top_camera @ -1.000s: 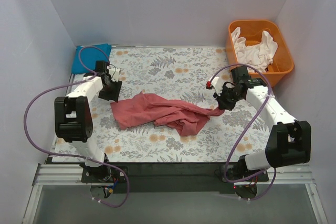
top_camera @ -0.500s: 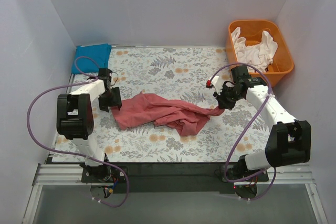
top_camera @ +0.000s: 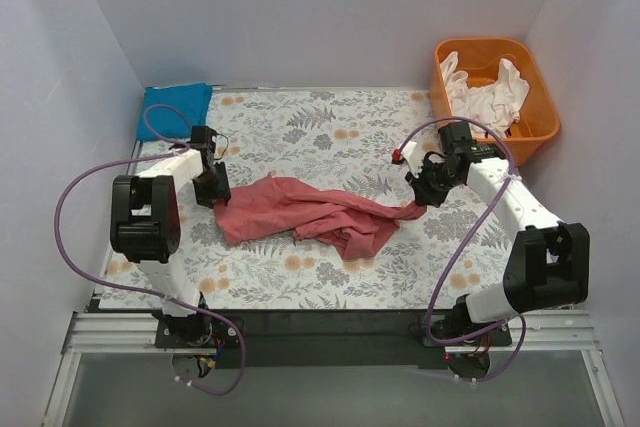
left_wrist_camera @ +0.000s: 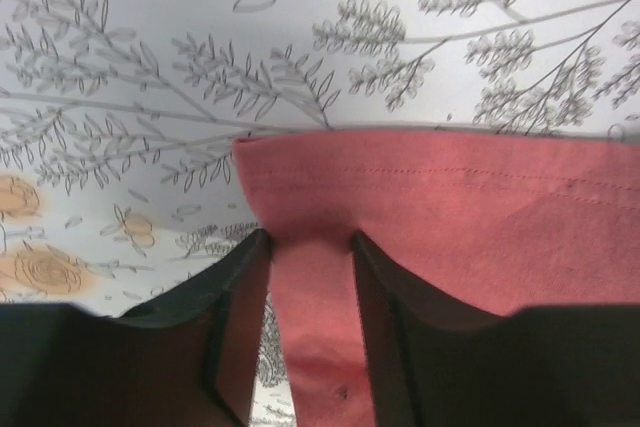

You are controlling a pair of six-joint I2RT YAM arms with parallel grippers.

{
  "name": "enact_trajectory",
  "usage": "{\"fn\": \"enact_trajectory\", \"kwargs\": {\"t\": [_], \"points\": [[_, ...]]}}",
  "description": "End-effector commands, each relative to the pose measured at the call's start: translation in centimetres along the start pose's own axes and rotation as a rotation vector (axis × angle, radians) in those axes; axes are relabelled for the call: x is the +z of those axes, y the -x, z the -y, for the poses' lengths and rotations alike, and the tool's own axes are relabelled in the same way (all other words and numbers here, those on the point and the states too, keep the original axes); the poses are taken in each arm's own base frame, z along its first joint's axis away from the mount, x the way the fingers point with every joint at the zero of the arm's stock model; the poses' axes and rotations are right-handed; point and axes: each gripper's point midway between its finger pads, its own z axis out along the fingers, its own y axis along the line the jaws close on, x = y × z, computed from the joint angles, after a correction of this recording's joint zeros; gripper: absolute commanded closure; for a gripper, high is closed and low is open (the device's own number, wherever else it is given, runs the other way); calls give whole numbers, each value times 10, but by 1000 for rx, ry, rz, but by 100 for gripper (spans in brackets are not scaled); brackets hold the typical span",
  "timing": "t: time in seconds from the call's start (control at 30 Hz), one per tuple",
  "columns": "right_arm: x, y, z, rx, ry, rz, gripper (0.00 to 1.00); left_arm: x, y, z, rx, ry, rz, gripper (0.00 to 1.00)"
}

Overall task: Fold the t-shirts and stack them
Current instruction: Flatten the tshirt out

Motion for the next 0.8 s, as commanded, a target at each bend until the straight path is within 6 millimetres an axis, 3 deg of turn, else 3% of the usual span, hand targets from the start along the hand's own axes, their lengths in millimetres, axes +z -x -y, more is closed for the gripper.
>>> {"fn": "enact_trajectory", "kwargs": {"t": [0.0, 0.07, 0.13, 0.17, 0.27, 0.3, 0.33, 0.4, 0.47, 0.6, 0.63, 0.67, 0.7, 0.73, 0.77], "points": [[-5, 18, 5, 5, -3, 51, 99, 49, -11, -1, 12, 26, -31, 66], [-6, 20, 6, 7, -8, 53, 99, 52, -7, 2, 29, 6, -27, 74], [-7, 22, 7, 5, -14, 60, 99, 50, 1, 4, 44, 0, -6, 95], [-8, 23, 8, 7, -19, 63, 99, 49, 6, 3, 48, 10, 7, 100], [-10, 33, 16, 21, -44, 86, 99, 25, 47, 3, 59, -12, 121, 100], [-12, 36, 20, 35, -57, 92, 99, 9, 73, 5, 73, -29, 195, 100], [-12, 39, 24, 43, -68, 96, 99, -1, 87, 7, 90, -41, 238, 100], [-22, 60, 45, 46, -142, 143, 99, -50, 145, -6, 100, -39, 415, 100], [-34, 82, 65, 40, -202, 195, 99, -93, 184, -10, 117, -72, 538, 100], [-60, 123, 100, 14, -326, 308, 99, -154, 220, 4, 188, -172, 698, 100], [-71, 135, 109, 19, -361, 346, 99, -176, 235, 6, 194, -179, 760, 100], [-96, 161, 124, 5, -425, 433, 99, -195, 247, 7, 202, -208, 808, 100], [-105, 169, 129, 24, -446, 466, 99, -218, 262, 8, 201, -220, 873, 100], [-114, 178, 133, 7, -467, 492, 99, -218, 262, 8, 202, -227, 872, 100], [-126, 186, 139, 30, -496, 530, 99, -246, 276, 7, 202, -235, 944, 100]]}}
